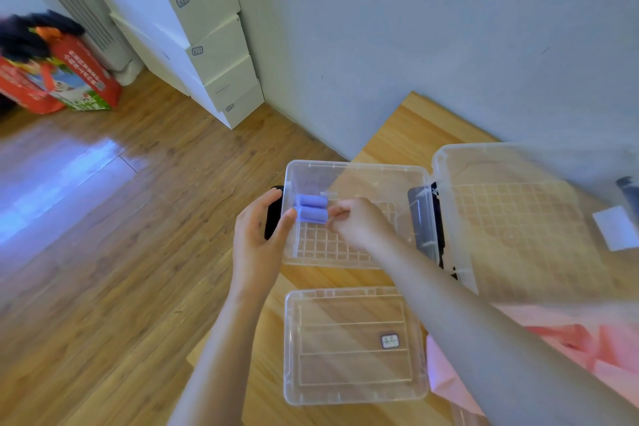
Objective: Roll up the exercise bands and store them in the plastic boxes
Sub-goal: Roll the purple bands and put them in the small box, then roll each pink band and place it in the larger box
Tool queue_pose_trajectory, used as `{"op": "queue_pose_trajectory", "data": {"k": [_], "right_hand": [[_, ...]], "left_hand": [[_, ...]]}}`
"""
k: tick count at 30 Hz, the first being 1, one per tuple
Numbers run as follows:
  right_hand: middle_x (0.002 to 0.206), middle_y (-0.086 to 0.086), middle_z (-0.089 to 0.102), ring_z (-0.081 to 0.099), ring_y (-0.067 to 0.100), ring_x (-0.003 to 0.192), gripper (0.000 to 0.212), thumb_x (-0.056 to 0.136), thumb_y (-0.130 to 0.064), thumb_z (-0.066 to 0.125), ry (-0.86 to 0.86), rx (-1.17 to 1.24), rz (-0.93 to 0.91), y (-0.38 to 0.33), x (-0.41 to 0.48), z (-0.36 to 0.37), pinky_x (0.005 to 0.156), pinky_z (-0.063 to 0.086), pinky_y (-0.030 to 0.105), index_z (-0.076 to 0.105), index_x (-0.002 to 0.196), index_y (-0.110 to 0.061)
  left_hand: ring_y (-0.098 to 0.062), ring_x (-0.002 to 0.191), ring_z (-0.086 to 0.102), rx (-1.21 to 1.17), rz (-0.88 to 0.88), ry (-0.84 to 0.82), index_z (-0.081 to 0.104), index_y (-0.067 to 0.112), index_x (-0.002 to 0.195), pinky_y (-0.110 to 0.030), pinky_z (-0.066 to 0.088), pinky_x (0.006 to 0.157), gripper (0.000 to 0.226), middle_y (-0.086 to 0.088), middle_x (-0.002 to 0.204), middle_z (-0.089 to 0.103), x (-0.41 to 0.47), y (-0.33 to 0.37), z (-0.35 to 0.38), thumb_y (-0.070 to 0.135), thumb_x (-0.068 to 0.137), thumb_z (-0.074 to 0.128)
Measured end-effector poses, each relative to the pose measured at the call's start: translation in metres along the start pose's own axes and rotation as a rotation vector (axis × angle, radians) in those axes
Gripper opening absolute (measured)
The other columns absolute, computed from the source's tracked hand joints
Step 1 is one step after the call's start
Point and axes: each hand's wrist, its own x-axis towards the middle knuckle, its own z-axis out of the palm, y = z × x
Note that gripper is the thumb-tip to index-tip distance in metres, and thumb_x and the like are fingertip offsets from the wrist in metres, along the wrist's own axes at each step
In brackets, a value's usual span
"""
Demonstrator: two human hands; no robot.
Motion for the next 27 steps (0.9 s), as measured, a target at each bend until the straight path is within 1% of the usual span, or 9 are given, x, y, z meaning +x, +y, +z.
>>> {"op": "queue_pose_trajectory", "data": {"k": [2,4,6,11,14,17,20,24,27], "right_hand": [[0.114,-0.001,0.066,0.062,0.018,0.105,0.031,0.087,-0.021,0.064,0.019,0.005,-0.068,0.001,-0.016,-0.004,0.087,0.047,0.028,0.064,0.119,-0.019],[0.117,-0.004,0.065,0.06,0.015,0.11,0.035,0.088,-0.023,0.064,0.047,-0.005,-0.135,0.003,-0.037,-0.011,0.095,0.047,0.031,0.062,0.123,-0.021],[0.125,-0.006,0.061,0.056,0.013,0.116,0.038,0.089,-0.024,0.064,0.07,-0.015,-0.193,0.009,-0.059,-0.023,0.098,0.045,0.03,0.059,0.127,-0.022],[0.131,-0.006,0.059,0.053,0.009,0.121,0.041,0.091,-0.025,0.063,0.113,0.012,-0.298,0.046,-0.115,-0.058,0.1,0.04,0.022,0.055,0.131,-0.021],[0.131,-0.006,0.059,0.054,0.01,0.12,0.041,0.092,-0.027,0.062,0.128,0.02,-0.316,0.08,-0.142,-0.077,0.099,0.04,0.023,0.055,0.132,-0.022],[0.13,-0.006,0.06,0.054,0.01,0.121,0.04,0.092,-0.028,0.062,0.149,0.041,-0.319,0.118,-0.166,-0.095,0.097,0.038,0.019,0.057,0.131,-0.021],[0.131,-0.004,0.06,0.054,0.009,0.121,0.041,0.091,-0.028,0.063,0.148,0.068,-0.289,0.154,-0.186,-0.111,0.094,0.037,0.015,0.057,0.13,-0.019],[0.13,-0.005,0.06,0.055,0.009,0.12,0.038,0.092,-0.024,0.061,0.176,0.087,-0.268,0.192,-0.211,-0.124,0.099,0.04,0.02,0.058,0.129,-0.02],[0.129,-0.005,0.061,0.054,0.009,0.122,0.037,0.092,-0.019,0.061,0.19,0.113,-0.266,0.208,-0.23,-0.131,0.103,0.038,0.021,0.059,0.128,-0.018]], "left_hand": [[0.019,0.115,0.041,0.062,0.021,0.021,0.058,0.026,0.127,-0.002,0.033,0.092,0.036,0.026,0.121,0.053,-0.012,0.008,0.003,0.026,0.092,0.063],[0.003,0.126,0.039,0.09,0.016,0.044,0.055,0.027,0.13,0.0,0.031,0.091,0.04,0.017,0.131,0.053,-0.027,0.017,0.009,0.026,0.091,0.064],[-0.003,0.129,0.037,0.091,0.045,0.064,0.055,0.026,0.13,0.002,0.028,0.092,0.041,0.014,0.134,0.051,-0.045,0.028,0.018,0.022,0.091,0.066],[-0.002,0.13,0.041,0.098,0.146,0.028,0.059,0.02,0.129,-0.006,0.03,0.102,0.042,0.019,0.131,0.053,-0.092,0.054,0.056,0.022,0.088,0.068],[-0.011,0.13,0.046,0.115,0.181,-0.017,0.061,0.022,0.125,-0.021,0.036,0.107,0.039,0.011,0.132,0.056,-0.124,0.064,0.086,0.024,0.087,0.068],[-0.009,0.129,0.045,0.097,0.212,-0.046,0.06,0.028,0.122,-0.011,0.032,0.105,0.038,0.016,0.131,0.054,-0.159,0.077,0.12,0.019,0.086,0.07],[-0.011,0.127,0.047,0.082,0.254,-0.07,0.06,0.031,0.118,-0.005,0.029,0.101,0.039,0.014,0.13,0.056,-0.192,0.089,0.149,0.013,0.085,0.071],[-0.012,0.126,0.047,0.064,0.25,-0.127,0.054,0.043,0.113,-0.001,0.03,0.094,0.043,0.009,0.132,0.057,-0.23,0.105,0.173,0.014,0.086,0.07],[-0.008,0.128,0.044,0.068,0.231,-0.164,0.056,0.04,0.116,-0.003,0.029,0.099,0.04,0.01,0.132,0.056,-0.252,0.114,0.18,0.016,0.087,0.069]]}}
